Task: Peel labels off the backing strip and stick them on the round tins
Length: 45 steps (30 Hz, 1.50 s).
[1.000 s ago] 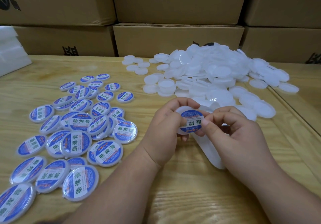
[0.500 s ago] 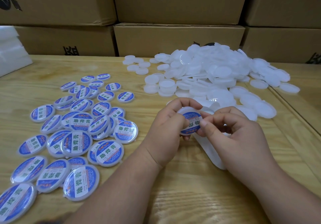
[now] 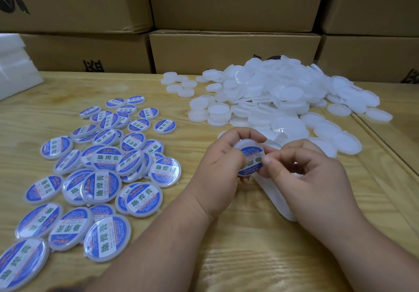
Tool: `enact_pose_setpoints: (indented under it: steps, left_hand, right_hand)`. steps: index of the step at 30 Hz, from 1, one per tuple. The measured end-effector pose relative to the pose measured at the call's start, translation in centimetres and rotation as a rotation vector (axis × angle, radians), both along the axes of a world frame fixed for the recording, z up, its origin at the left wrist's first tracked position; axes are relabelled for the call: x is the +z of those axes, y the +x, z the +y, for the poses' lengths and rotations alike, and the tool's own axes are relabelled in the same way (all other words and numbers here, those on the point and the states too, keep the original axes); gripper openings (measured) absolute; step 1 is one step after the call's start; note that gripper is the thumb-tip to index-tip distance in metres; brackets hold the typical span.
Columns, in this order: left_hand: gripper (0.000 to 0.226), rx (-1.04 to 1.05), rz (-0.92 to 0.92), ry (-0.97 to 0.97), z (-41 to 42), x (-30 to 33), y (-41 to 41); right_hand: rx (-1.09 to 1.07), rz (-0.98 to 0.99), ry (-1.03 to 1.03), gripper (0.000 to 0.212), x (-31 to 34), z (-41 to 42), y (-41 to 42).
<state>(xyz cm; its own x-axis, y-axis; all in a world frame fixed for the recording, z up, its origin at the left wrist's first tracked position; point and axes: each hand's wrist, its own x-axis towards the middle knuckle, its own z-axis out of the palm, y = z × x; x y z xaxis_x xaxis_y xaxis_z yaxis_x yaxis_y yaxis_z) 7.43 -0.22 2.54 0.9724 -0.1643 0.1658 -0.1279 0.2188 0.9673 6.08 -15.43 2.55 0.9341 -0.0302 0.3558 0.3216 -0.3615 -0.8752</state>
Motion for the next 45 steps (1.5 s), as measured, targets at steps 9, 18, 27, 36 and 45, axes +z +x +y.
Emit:
enact_pose_setpoints:
  steps: [9,18,27,36,45]
  left_hand:
    - [0.043,-0.015,-0.033,0.036,-0.3,0.0,-0.2]
    - [0.043,0.076,-0.066,0.127,-0.5,-0.4,-0.1]
    - [0.008,0.293,-0.05,0.155,0.2,-0.3,0.4]
    - [0.027,0.579,-0.159,0.343,2.8,0.1,1.2]
    - [0.026,1.132,0.171,0.946,10.4,0.8,0.5]
  right_hand:
    - [-0.04,-0.003,0.0,0.013,0.0,0.1,0.0]
    - [-0.057,-0.066,0.048,0.016,-0.6,0.1,0.2]
    - [-0.17,-0.134,0.101,0.018,-0.7,-0.5,0.5]
    - [-0.174,-0.098,0.044,0.017,-0.7,-0.6,0.5]
    - [-0.172,0.013,-0.102,0.013,-1.3,-0.9,1.1]
